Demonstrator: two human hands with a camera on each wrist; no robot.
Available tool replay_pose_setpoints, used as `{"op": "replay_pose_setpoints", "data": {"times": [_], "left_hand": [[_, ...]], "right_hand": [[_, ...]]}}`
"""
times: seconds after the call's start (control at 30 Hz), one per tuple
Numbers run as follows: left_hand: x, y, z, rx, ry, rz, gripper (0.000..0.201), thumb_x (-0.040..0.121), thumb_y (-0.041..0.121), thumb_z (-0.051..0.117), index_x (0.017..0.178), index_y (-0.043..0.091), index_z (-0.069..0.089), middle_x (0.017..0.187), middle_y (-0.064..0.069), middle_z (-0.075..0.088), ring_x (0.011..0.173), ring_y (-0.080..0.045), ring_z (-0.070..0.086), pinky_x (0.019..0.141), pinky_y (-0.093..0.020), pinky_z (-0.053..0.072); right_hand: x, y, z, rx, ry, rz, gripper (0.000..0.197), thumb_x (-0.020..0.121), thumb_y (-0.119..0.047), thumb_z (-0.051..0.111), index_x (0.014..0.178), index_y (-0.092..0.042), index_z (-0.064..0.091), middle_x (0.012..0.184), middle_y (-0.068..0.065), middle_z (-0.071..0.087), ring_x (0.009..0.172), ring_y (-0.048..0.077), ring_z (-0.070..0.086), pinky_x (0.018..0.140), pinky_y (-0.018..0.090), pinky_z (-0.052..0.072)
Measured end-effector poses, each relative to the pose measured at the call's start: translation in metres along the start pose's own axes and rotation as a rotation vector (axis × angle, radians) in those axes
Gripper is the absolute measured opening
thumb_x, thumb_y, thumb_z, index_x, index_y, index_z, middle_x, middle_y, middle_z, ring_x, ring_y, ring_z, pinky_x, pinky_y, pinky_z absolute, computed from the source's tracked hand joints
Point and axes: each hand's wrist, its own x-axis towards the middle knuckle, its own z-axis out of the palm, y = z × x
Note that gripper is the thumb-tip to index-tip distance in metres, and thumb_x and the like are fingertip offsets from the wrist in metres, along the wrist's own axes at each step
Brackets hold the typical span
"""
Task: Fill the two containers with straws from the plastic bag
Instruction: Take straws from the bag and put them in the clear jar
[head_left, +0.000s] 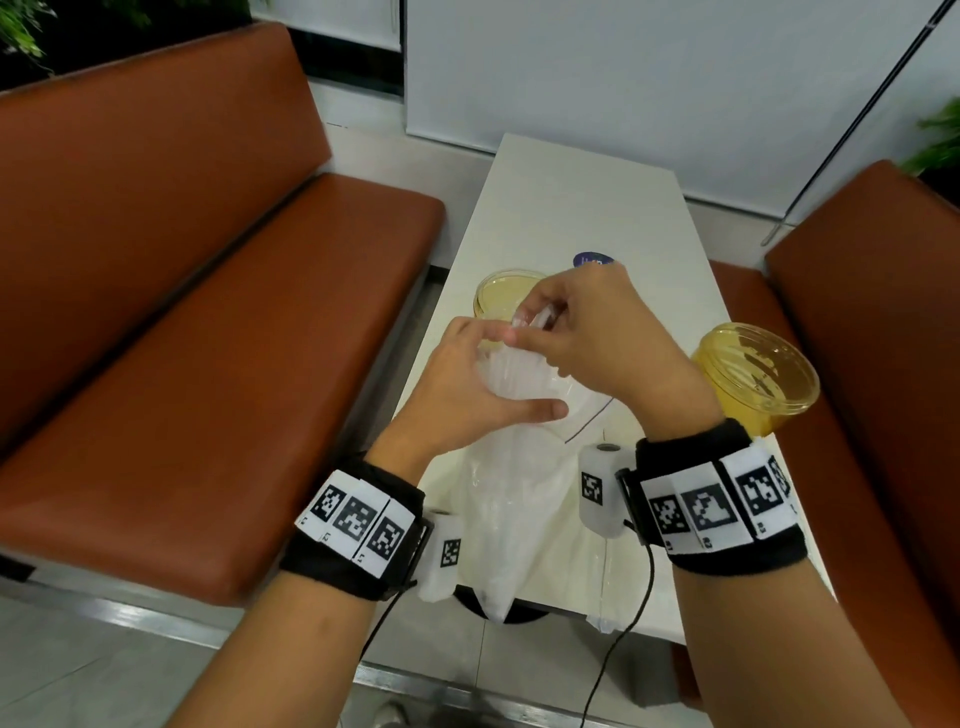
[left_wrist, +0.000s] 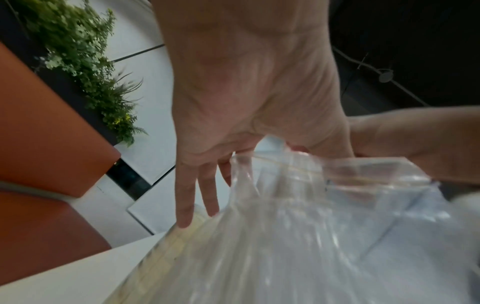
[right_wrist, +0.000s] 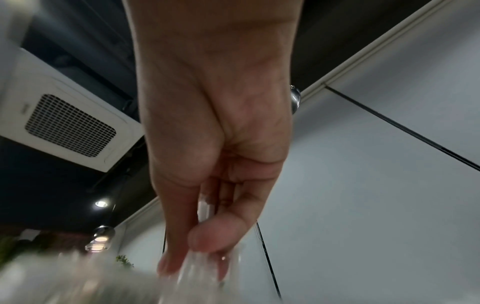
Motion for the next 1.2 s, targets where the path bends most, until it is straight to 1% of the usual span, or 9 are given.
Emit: {"op": "replay_pose_setpoints", "data": {"times": [0.2,0.37,0.5,0.6,0.77,0.9,1.0,1.07,1.2], "left_hand": [[0.008,-0.005,0.023,-0.063,0.229,0.056,0.060,0.070,0.053,0.083,0.121,0.029,0.059,0.111,0.010,0.065,0.099,-0.004,0.062,0.080,-0.025,0.052],[0.012,-0.005,0.026,-0.241,0.322,0.125,0.018,0.093,0.025,0.066,0.110,0.018,0.065,0.092,-0.005,0.074,0.082,-0.025,0.072,0.070,-0.052,0.059],[0.015,-0.007,0.024,-0.263,0.278,0.105,0.019,0.096,0.009,0.059,0.113,0.011,0.066,0.094,0.001,0.075,0.087,-0.010,0.073,0.071,-0.030,0.060],[0.014,-0.007,0.021,-0.265,0.280,0.072,0.014,0.096,0.007,0.056,0.095,0.012,0.069,0.079,0.011,0.070,0.075,-0.002,0.068,0.061,-0.014,0.050],[0.011,-0.009,0.018,-0.270,0.234,-0.057,0.020,0.094,0.019,0.066,0.111,0.009,0.068,0.092,0.001,0.071,0.086,-0.012,0.069,0.063,-0.016,0.053],[0.010,-0.008,0.011,-0.285,0.144,-0.042,0.041,0.084,0.012,0.075,0.123,0.012,0.063,0.112,0.003,0.071,0.110,-0.013,0.066,0.093,-0.026,0.055],[0.010,-0.008,0.008,-0.260,0.073,0.003,0.065,0.076,0.017,0.085,0.135,0.015,0.058,0.128,0.013,0.064,0.117,0.002,0.059,0.100,-0.016,0.047],[0.010,-0.005,0.007,-0.172,0.072,0.004,0.051,0.073,0.030,0.088,0.118,0.021,0.067,0.115,0.022,0.061,0.100,0.007,0.058,0.084,-0.015,0.047],[0.009,-0.006,0.005,-0.091,0.118,-0.037,0.048,0.065,0.042,0.090,0.102,0.022,0.067,0.106,0.008,0.064,0.093,-0.013,0.064,0.083,-0.034,0.054]], "right_hand": [[0.008,-0.012,0.000,0.090,0.073,-0.113,0.009,0.082,-0.021,0.082,0.084,-0.015,0.075,0.066,0.001,0.068,0.052,0.009,0.058,0.059,0.017,0.049],[0.011,-0.004,0.021,0.439,0.253,-0.008,0.063,0.074,-0.041,0.087,0.127,-0.031,0.054,0.088,-0.005,0.064,0.067,0.003,0.056,0.068,0.019,0.052],[0.010,0.003,0.045,0.428,0.100,0.149,0.053,0.072,-0.055,0.083,0.113,-0.026,0.066,0.107,-0.008,0.064,0.098,0.007,0.061,0.084,0.023,0.052],[0.006,0.005,0.069,0.338,0.004,0.106,0.058,0.082,-0.065,0.063,0.097,-0.009,0.070,0.093,0.005,0.070,0.088,0.020,0.067,0.080,0.040,0.056],[0.007,0.004,0.079,0.340,0.055,0.102,0.031,0.102,-0.043,0.052,0.099,-0.014,0.063,0.080,-0.007,0.062,0.076,0.009,0.062,0.073,0.025,0.052],[0.008,-0.008,0.066,0.455,0.126,0.064,0.027,0.105,-0.029,0.049,0.104,-0.008,0.066,0.075,-0.019,0.069,0.074,-0.010,0.065,0.068,0.004,0.046],[0.015,-0.020,0.046,0.604,0.211,0.055,0.021,0.106,-0.024,0.047,0.097,-0.008,0.057,0.064,-0.010,0.061,0.055,-0.004,0.062,0.058,0.008,0.046],[0.022,-0.028,0.034,0.717,0.245,0.009,0.019,0.106,-0.023,0.048,0.094,-0.009,0.053,0.066,-0.001,0.055,0.055,0.012,0.057,0.059,0.026,0.051],[0.039,-0.034,0.007,0.882,0.296,-0.064,0.018,0.107,-0.022,0.045,0.093,-0.012,0.049,0.063,-0.004,0.047,0.052,0.012,0.044,0.053,0.033,0.044]]}}
